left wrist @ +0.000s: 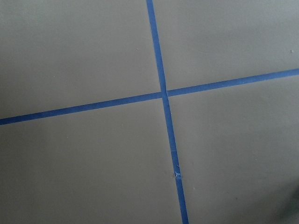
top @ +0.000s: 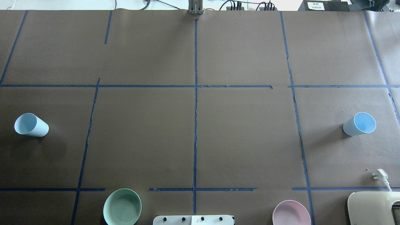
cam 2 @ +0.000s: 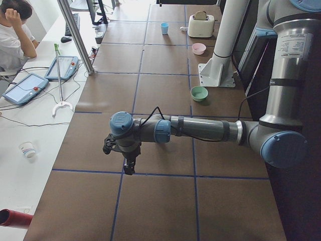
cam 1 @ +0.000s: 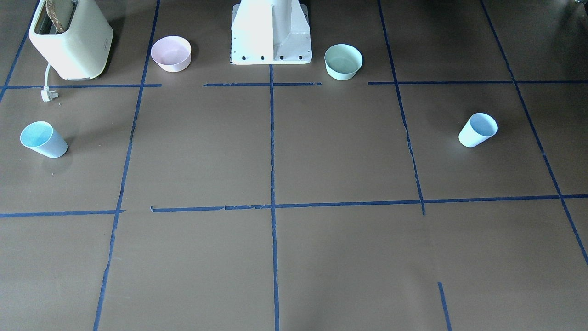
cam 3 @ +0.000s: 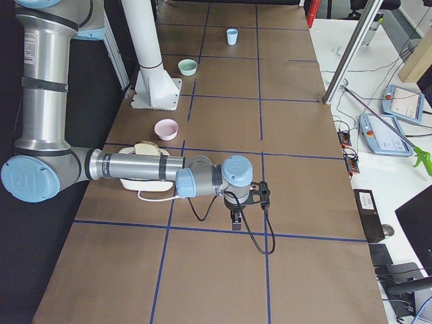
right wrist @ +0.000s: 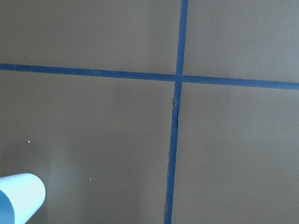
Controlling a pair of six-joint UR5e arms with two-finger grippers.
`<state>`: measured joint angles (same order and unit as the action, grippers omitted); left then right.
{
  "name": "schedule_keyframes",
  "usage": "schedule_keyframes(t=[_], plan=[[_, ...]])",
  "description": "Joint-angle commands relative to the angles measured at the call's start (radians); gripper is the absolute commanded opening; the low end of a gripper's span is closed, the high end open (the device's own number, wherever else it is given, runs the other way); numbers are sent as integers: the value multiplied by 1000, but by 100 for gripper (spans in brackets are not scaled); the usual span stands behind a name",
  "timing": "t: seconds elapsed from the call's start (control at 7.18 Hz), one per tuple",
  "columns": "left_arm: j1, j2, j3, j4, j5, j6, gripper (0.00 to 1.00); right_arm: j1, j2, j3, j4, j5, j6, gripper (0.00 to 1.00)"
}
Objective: Stack blue cups with both arms
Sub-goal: 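Move the left gripper toward the light blue cup on its side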
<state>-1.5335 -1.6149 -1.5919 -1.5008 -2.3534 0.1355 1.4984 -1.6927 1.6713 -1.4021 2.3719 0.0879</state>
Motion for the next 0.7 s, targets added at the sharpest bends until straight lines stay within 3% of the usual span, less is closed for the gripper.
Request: schedule_keyframes(t=[0.0, 0.28, 0.42, 0.56], plan=[[74, 4, -11, -19, -18, -2, 100, -1, 1, 1, 0, 3, 1, 100], [212, 39, -25, -170, -68, -170, 100, -4, 2, 4, 0, 6, 3, 100], [281, 118, -49, -410, -34, -333, 100, -4, 1, 5, 2, 7, 1, 100], [327, 169, -49, -565, -35, -513, 100, -4, 2, 5, 0, 9, 1, 100]])
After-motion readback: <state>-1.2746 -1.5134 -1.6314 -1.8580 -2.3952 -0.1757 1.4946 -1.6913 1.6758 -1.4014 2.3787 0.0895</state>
